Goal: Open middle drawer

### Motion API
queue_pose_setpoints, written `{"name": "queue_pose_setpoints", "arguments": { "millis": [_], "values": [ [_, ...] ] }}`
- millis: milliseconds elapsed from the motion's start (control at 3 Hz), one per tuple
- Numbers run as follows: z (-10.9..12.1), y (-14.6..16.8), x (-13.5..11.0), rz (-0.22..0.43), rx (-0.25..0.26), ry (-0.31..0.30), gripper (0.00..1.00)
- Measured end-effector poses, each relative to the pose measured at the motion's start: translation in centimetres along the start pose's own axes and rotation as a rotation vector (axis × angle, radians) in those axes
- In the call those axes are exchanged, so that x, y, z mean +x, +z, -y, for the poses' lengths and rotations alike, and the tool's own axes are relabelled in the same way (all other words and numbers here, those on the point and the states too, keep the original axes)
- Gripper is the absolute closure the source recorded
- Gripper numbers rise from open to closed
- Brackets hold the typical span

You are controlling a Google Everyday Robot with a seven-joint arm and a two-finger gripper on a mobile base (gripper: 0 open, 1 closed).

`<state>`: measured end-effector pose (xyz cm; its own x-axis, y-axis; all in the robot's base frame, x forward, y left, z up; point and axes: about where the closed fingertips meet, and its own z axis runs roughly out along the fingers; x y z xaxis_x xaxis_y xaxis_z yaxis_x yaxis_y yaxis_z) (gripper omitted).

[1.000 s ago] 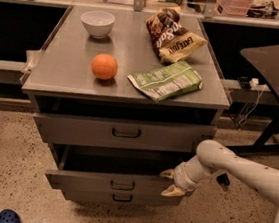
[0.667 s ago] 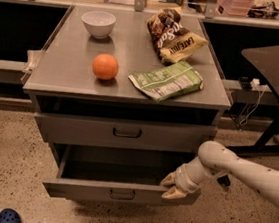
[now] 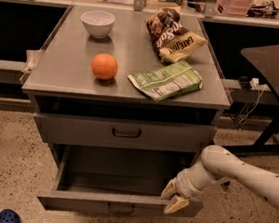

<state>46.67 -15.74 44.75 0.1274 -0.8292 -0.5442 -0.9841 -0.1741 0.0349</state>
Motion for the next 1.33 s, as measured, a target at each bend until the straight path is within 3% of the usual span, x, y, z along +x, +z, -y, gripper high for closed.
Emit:
{"name": "queue_pose_setpoints", "arguments": {
  "millis": [333,667,1000,1333],
  "values": [
    [0.0,0.0,0.0,0.000,0.000,0.000,0.16],
    [0.0,0.0,0.0,0.000,0.000,0.000,0.00],
    [-0.9,1.3,0.0,-0.041,-0.034,-0.006,0.00],
    [-2.8,2.7,0.1,-0.091,-0.084,-0.008,0.18]
  ]
}}
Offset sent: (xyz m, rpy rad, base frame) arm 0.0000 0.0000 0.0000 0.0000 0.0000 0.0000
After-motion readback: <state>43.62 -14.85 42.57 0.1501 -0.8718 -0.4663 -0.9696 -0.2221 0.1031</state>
